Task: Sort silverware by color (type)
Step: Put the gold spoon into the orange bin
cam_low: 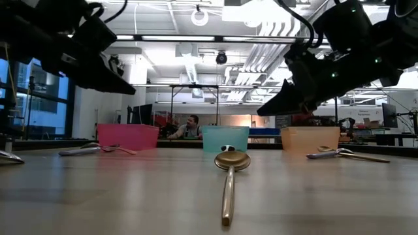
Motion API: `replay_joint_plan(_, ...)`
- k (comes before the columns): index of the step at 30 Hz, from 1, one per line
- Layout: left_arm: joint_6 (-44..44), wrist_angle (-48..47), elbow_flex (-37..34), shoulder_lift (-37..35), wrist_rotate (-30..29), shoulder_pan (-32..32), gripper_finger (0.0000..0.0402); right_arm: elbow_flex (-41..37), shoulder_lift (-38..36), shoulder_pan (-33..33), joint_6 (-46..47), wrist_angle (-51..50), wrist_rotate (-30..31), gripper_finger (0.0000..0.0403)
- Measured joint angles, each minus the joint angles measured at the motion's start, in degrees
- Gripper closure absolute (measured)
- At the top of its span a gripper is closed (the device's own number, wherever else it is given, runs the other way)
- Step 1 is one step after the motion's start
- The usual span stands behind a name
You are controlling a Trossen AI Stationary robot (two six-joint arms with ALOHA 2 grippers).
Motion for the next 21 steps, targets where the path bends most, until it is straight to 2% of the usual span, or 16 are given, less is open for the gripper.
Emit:
replay_joint_plan(5, -2.22, -9.97, 4.65, 2.71, 0.00, -2.77, 0.0398, 0.04, 0.02, 0.04, 0.68, 0.09, -0.02, 0.0403)
replay_joint_plan(11, -8.01, -22.35, 9.66, 5.04, 0.02, -8.79, 0.0374, 0.04, 0.02, 0.04, 1.35, 0.05, -0.17, 0.0403)
replay_joint_plan(18, -11.98, -24.04, 12.92, 8.48, 0.01, -21.14, 0.0342, 0.04, 0.02, 0.04, 1.48, 0.05, -0.17, 0.0403)
replay_joint_plan(21, -13.72, -24.17, 14.62, 10.96, -1.76, -26.88, 0.0328, 0.04, 0.02, 0.04, 1.48, 0.02, -0.17, 0.0403)
